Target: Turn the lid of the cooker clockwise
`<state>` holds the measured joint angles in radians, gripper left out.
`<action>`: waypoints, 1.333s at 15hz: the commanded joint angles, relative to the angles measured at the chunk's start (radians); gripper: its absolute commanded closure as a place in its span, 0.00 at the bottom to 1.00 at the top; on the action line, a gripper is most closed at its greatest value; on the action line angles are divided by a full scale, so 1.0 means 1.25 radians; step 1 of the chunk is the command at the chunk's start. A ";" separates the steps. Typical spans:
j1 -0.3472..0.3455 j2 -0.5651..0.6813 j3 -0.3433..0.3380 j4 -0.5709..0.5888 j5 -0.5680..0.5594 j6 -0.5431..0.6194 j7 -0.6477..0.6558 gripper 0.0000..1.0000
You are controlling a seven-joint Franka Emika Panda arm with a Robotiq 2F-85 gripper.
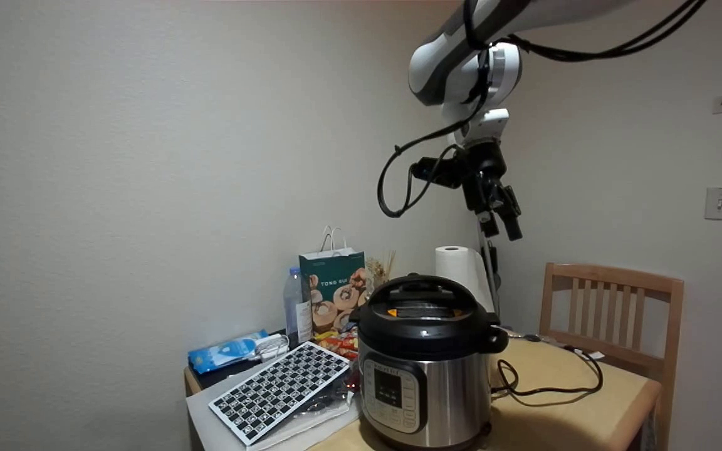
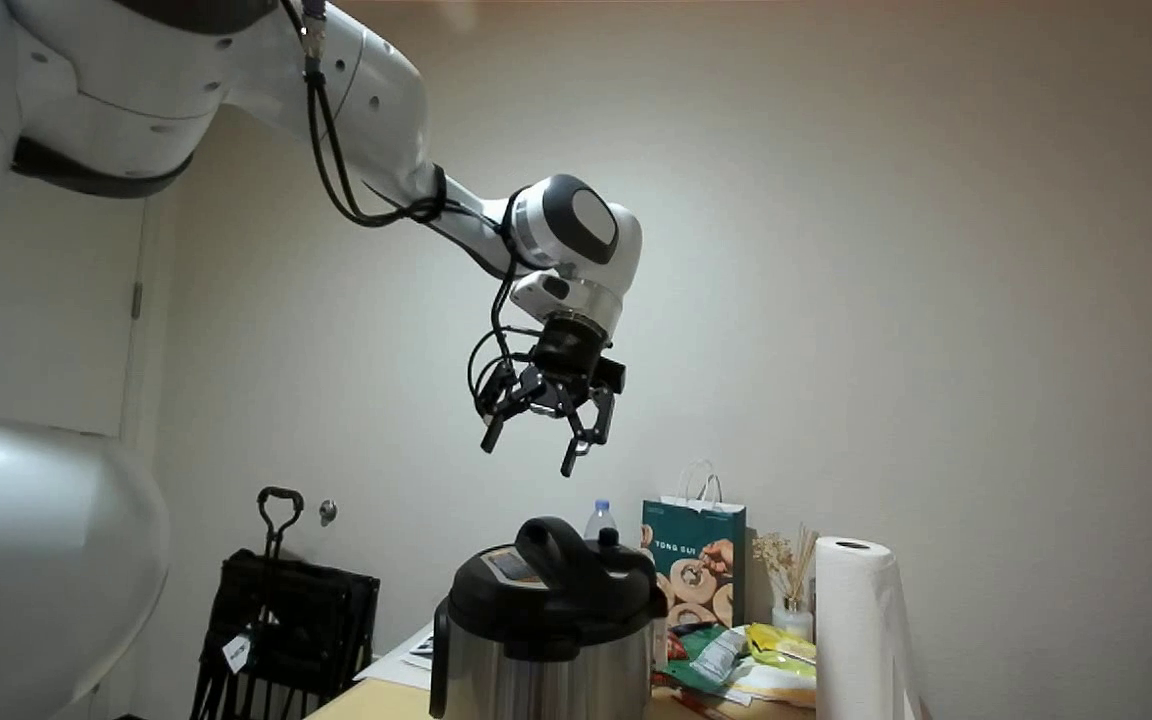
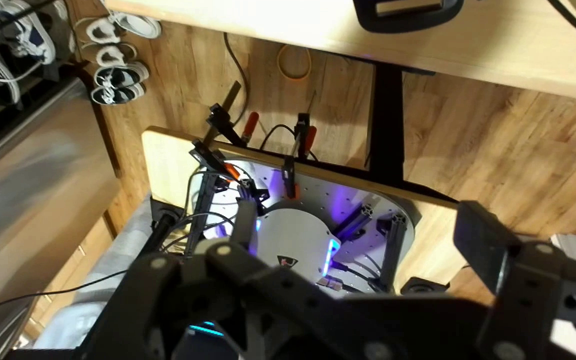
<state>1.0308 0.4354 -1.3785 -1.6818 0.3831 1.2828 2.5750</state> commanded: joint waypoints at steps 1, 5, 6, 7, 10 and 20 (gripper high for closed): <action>-0.108 -0.078 0.152 -0.039 -0.083 0.064 -0.015 0.00; -0.277 -0.104 0.356 -0.025 -0.145 0.078 0.033 0.00; -0.326 -0.101 0.403 -0.025 -0.149 0.082 0.026 0.00; -0.356 -0.099 0.428 -0.025 -0.149 0.084 0.022 0.00; -0.370 -0.101 0.439 -0.025 -0.148 0.085 0.015 0.00; -0.710 -0.058 0.852 0.008 -0.324 0.134 -0.048 0.00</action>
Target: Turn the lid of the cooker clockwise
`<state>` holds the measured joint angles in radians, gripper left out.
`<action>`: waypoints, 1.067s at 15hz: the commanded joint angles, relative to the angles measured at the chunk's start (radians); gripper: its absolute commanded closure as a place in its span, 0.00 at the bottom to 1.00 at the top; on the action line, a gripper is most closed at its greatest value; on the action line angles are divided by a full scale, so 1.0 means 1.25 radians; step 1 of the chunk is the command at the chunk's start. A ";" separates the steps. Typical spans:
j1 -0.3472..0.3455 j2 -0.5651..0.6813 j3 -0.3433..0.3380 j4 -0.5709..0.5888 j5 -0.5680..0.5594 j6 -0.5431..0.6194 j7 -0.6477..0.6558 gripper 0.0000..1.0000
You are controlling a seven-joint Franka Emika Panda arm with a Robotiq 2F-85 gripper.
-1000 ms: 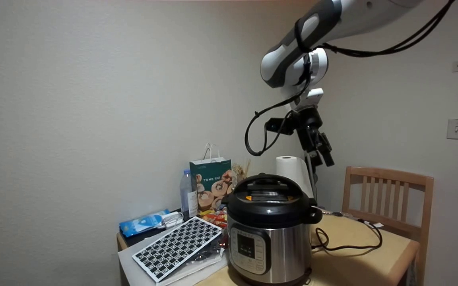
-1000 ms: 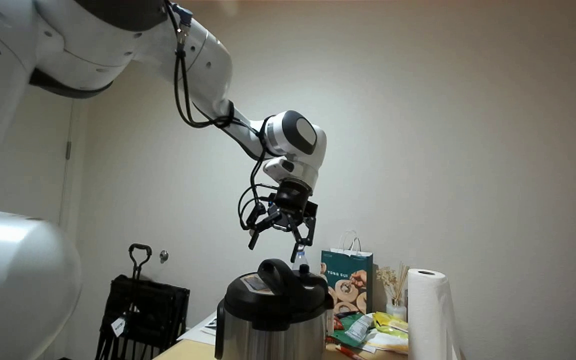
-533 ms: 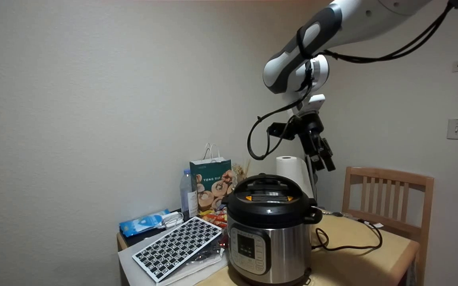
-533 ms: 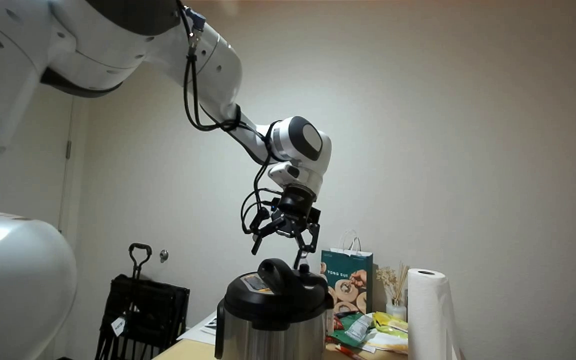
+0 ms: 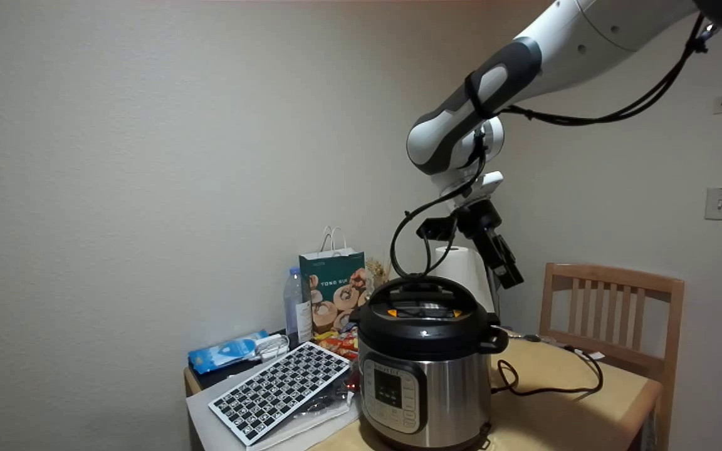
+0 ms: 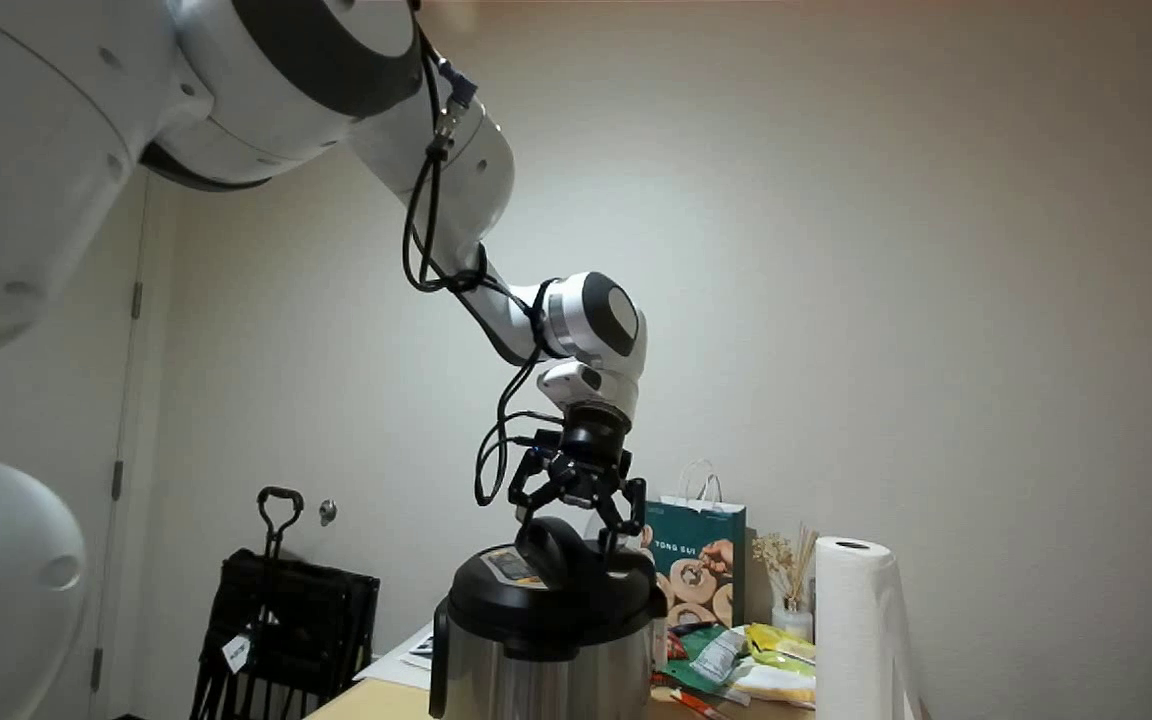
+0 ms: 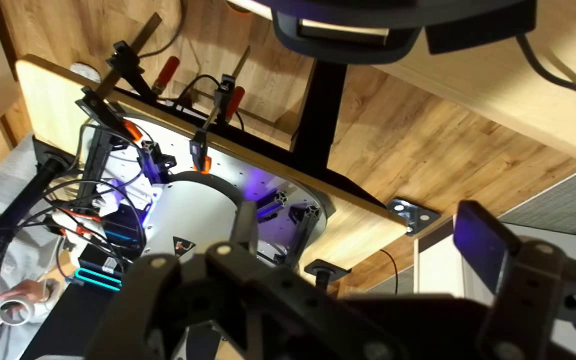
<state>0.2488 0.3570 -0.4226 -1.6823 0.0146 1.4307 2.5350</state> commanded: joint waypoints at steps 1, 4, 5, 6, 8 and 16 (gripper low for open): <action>-0.105 0.006 0.109 0.012 -0.027 0.010 -0.006 0.00; -0.133 0.004 0.144 0.009 -0.029 -0.001 0.012 0.00; -0.136 0.005 0.146 0.010 -0.029 -0.001 0.012 0.00; -0.138 0.011 0.148 0.010 -0.025 0.020 0.045 0.00; -0.154 0.030 0.164 0.018 -0.015 0.027 0.067 0.00; -0.175 0.067 0.194 0.019 -0.082 0.077 0.007 0.00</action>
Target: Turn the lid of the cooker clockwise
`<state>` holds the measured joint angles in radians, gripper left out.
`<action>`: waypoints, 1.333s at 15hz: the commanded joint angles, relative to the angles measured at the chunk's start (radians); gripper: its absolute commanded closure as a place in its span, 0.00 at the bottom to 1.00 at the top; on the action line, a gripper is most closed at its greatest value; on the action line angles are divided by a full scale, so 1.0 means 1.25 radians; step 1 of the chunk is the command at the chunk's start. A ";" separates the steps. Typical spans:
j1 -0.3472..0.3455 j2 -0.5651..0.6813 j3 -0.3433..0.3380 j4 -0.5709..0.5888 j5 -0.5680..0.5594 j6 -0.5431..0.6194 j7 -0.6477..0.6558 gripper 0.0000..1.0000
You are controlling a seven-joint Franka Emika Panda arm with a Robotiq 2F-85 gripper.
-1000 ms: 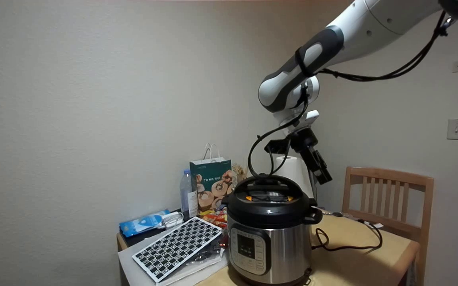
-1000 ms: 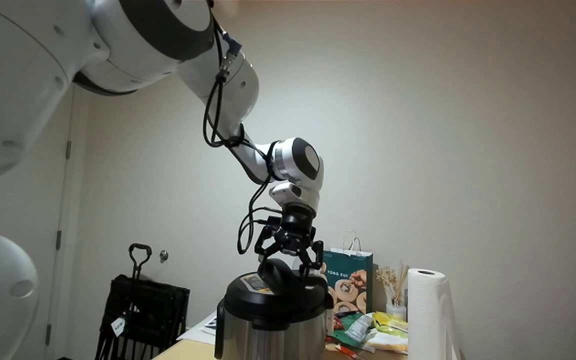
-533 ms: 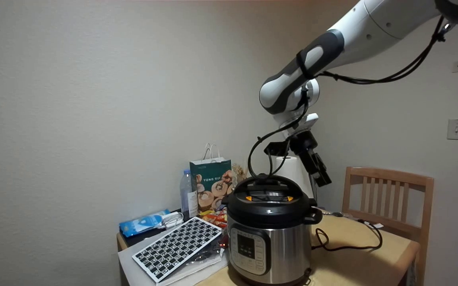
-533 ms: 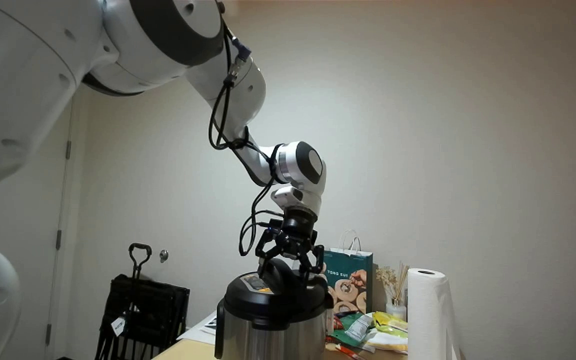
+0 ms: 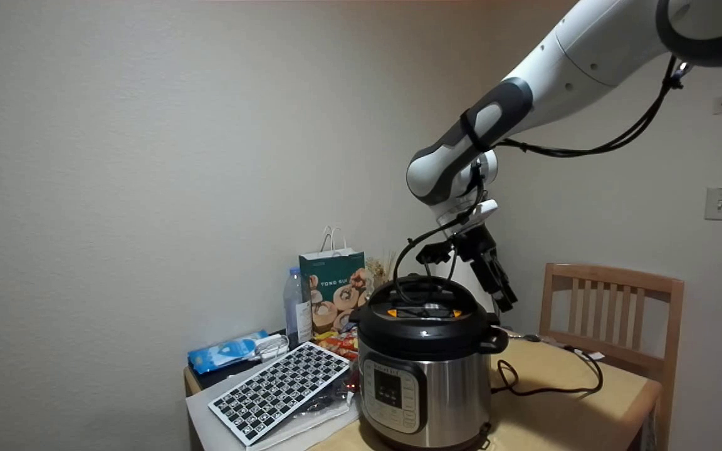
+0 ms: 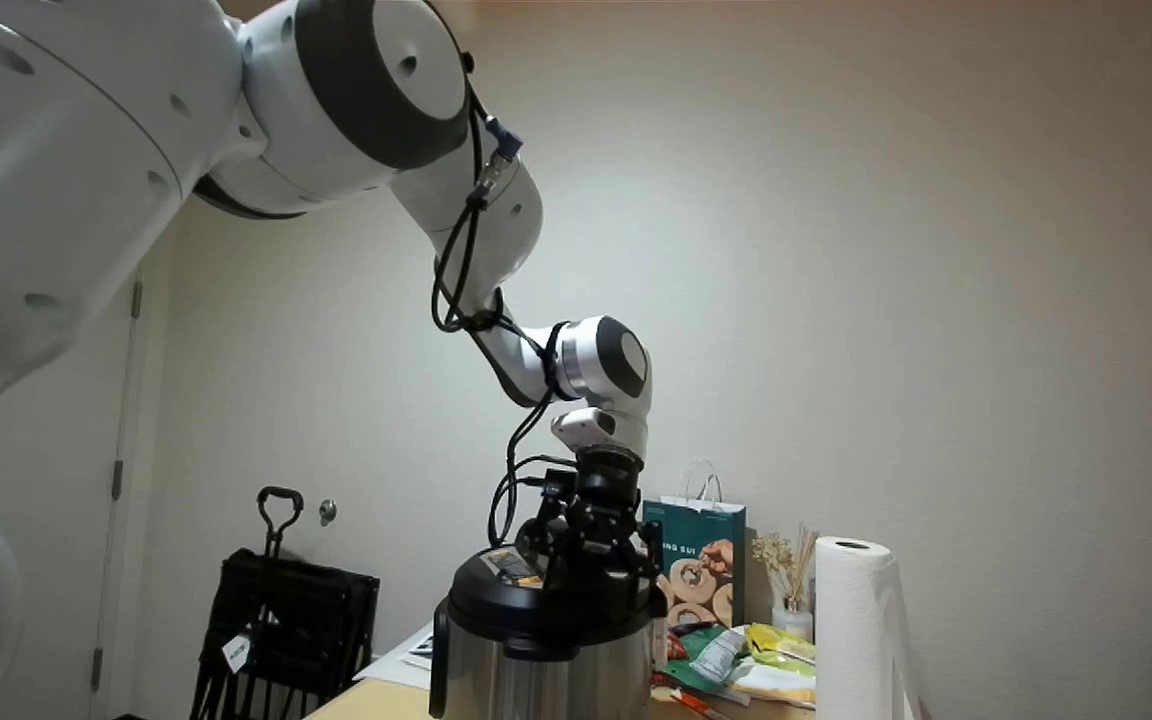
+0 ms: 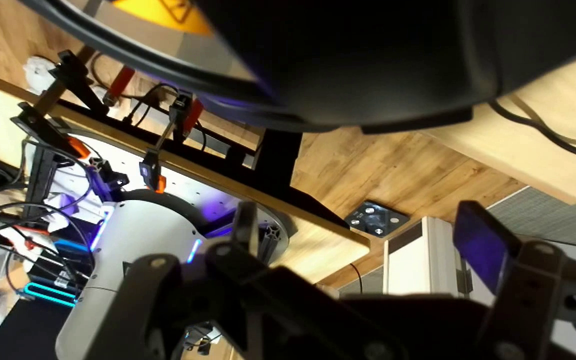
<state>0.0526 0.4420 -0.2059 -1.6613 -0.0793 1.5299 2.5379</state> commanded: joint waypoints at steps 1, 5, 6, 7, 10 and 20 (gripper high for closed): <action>-0.018 0.001 0.022 0.002 -0.007 -0.003 0.005 0.00; -0.018 0.018 0.030 0.017 -0.081 0.043 -0.090 0.00; -0.017 0.023 0.031 0.022 -0.112 0.062 -0.118 0.00; -0.015 0.027 0.032 0.024 -0.138 0.084 -0.142 0.00; -0.021 0.053 0.037 0.058 -0.129 0.071 -0.177 0.00; -0.024 0.069 0.046 0.066 -0.053 0.052 -0.154 0.00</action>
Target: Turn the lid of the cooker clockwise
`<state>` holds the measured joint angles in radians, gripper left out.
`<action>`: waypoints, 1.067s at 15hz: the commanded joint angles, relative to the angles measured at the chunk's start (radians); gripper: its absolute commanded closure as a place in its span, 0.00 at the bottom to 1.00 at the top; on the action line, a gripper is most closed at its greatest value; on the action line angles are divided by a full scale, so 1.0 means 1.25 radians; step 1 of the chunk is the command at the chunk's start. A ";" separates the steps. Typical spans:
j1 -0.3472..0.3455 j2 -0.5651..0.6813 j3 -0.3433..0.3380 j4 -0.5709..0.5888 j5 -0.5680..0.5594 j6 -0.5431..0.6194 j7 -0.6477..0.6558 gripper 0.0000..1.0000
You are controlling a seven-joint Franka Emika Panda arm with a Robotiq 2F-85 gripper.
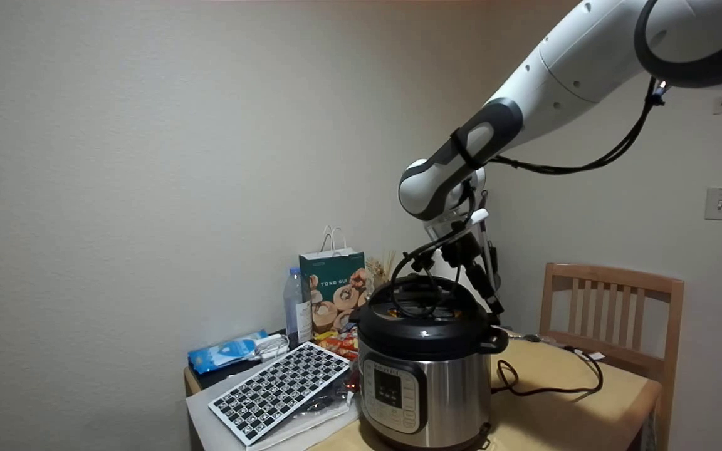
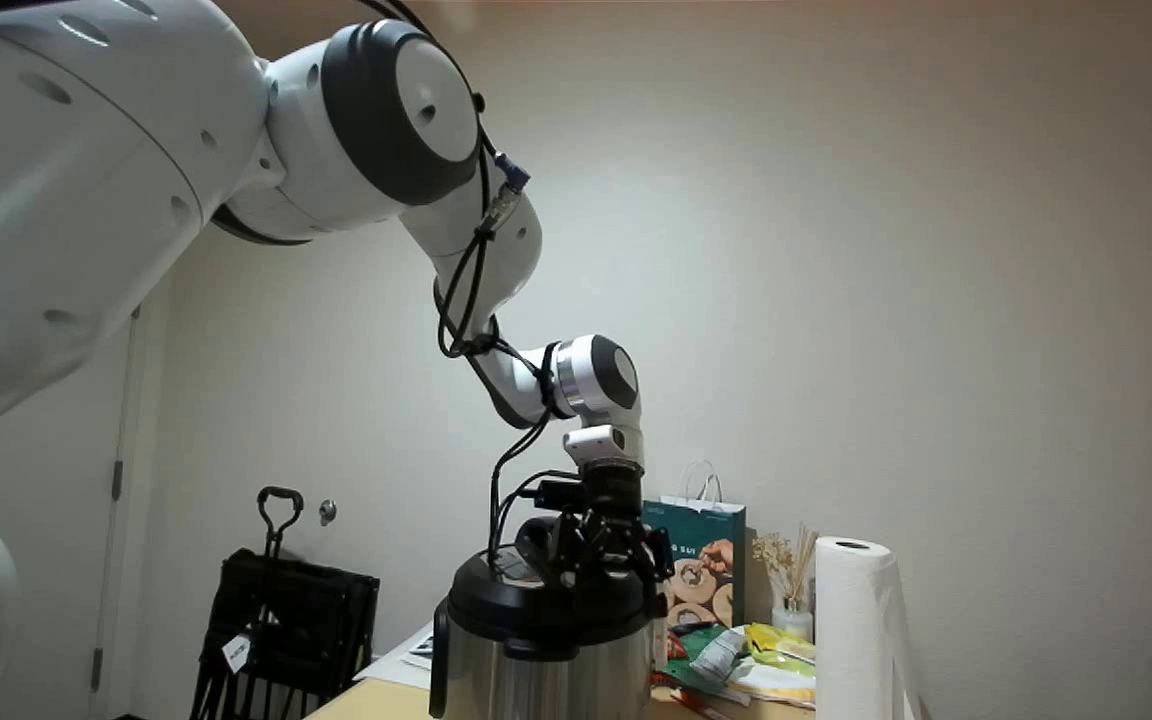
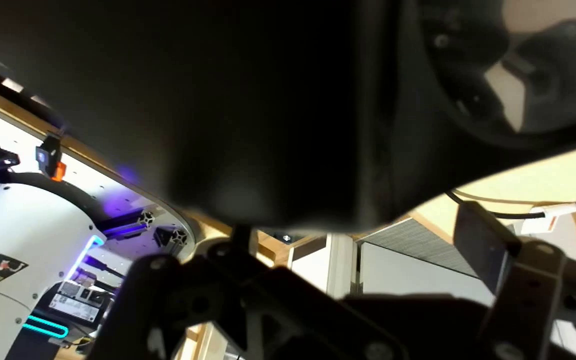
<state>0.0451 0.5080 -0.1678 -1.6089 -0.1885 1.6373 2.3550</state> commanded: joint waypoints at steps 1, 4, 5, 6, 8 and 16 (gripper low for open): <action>-0.014 0.017 0.014 0.024 0.035 -0.047 0.001 0.00; -0.018 0.015 0.019 0.016 0.049 -0.038 -0.016 0.00; -0.024 0.018 0.023 0.018 0.061 -0.036 -0.031 0.25; -0.024 0.020 0.023 0.019 0.066 -0.037 -0.029 0.26; -0.023 0.020 0.024 0.017 0.073 -0.034 -0.027 0.40; 0.014 0.032 0.015 0.075 0.030 -0.170 0.025 0.77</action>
<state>0.0357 0.5499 -0.1524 -1.5510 -0.1212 1.5353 2.3434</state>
